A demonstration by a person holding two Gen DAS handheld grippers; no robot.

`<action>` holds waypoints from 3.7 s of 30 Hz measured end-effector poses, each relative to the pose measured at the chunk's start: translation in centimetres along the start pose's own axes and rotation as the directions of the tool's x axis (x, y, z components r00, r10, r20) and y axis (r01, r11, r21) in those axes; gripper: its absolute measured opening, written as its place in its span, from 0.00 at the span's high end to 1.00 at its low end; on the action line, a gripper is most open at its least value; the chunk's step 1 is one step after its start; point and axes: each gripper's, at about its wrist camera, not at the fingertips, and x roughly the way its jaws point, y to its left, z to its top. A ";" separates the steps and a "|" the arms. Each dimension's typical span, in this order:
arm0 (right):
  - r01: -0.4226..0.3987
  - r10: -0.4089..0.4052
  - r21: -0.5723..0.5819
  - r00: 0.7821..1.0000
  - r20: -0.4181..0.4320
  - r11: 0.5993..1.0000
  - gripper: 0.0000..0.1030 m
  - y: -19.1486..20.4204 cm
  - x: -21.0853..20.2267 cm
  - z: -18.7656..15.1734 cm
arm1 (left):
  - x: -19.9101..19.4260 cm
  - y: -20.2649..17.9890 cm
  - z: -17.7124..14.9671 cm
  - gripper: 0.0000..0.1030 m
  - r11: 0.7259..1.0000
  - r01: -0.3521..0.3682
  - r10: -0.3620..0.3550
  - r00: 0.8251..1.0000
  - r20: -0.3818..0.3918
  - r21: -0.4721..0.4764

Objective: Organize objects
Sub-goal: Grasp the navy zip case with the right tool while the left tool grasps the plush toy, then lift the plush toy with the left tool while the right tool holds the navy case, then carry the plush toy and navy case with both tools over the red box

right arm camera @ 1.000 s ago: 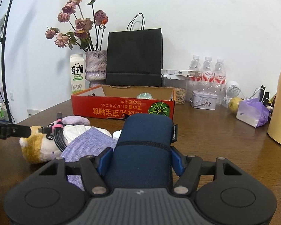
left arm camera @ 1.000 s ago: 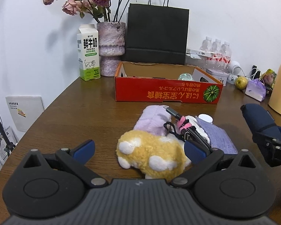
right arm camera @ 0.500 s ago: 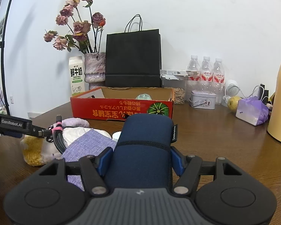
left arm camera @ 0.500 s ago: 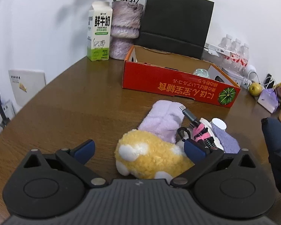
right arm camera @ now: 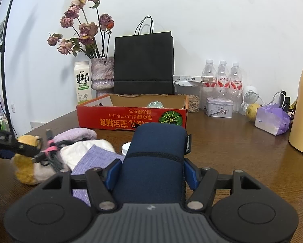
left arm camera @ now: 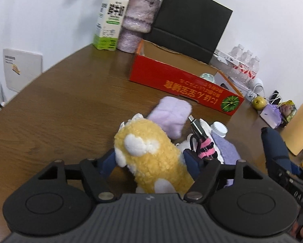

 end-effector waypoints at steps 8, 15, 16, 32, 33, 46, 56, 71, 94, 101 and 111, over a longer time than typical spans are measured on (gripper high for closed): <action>0.004 -0.004 -0.010 1.000 0.008 1.000 0.38 0.2 -0.2 -0.1 | -4.4 2.6 0.8 0.37 0.993 -0.112 0.110 0.992 0.054 0.043; 0.027 -0.026 -0.022 0.999 0.025 0.999 0.38 0.5 -0.4 -0.1 | -5.4 -1.7 0.9 0.46 0.952 -0.186 0.139 0.971 0.197 0.243; 0.032 -0.031 -0.023 0.999 0.028 0.999 0.38 0.5 -0.5 -0.1 | -5.4 -2.3 0.6 0.42 0.949 -0.179 0.128 0.971 0.202 0.259; 0.017 -0.017 -0.024 0.999 0.034 1.000 0.38 0.9 -1.5 -0.5 | -1.0 5.3 -1.4 0.00 0.963 -0.020 0.032 0.999 0.040 -0.270; 0.018 -0.017 -0.023 0.999 0.034 1.000 0.38 0.9 -1.6 -0.5 | -1.0 5.5 -1.3 0.00 0.953 -0.021 0.039 0.998 0.054 -0.302; 0.017 -0.017 -0.019 0.999 0.030 1.000 0.38 0.9 -1.5 -0.5 | -4.3 4.4 -1.2 0.53 0.980 -0.082 0.113 0.979 0.167 -0.183; 0.014 -0.013 -0.024 0.999 0.037 1.000 0.38 1.0 -1.7 -0.5 | -8.1 0.4 -1.2 0.53 0.979 -0.199 0.171 0.910 0.378 0.034; -0.030 0.030 -0.011 0.998 0.052 0.999 0.38 2.6 -1.7 0.9 | -5.6 -5.8 -0.4 0.53 0.969 -0.146 0.062 0.926 0.372 0.200; -0.046 0.050 -0.036 0.993 0.111 0.998 0.38 4.6 2.2 6.9 | -2.1 -8.3 4.6 0.53 0.970 -0.097 0.007 0.926 0.377 0.221; -0.048 0.051 -0.026 0.993 0.109 0.999 0.38 4.2 4.3 8.2 | -0.3 -9.1 6.1 0.53 0.968 -0.102 0.009 0.926 0.378 0.227; -0.048 0.050 -0.022 0.992 0.112 0.999 0.38 3.8 7.0 9.7 | 2.1 -9.9 8.0 0.53 0.970 -0.101 0.010 0.928 0.373 0.223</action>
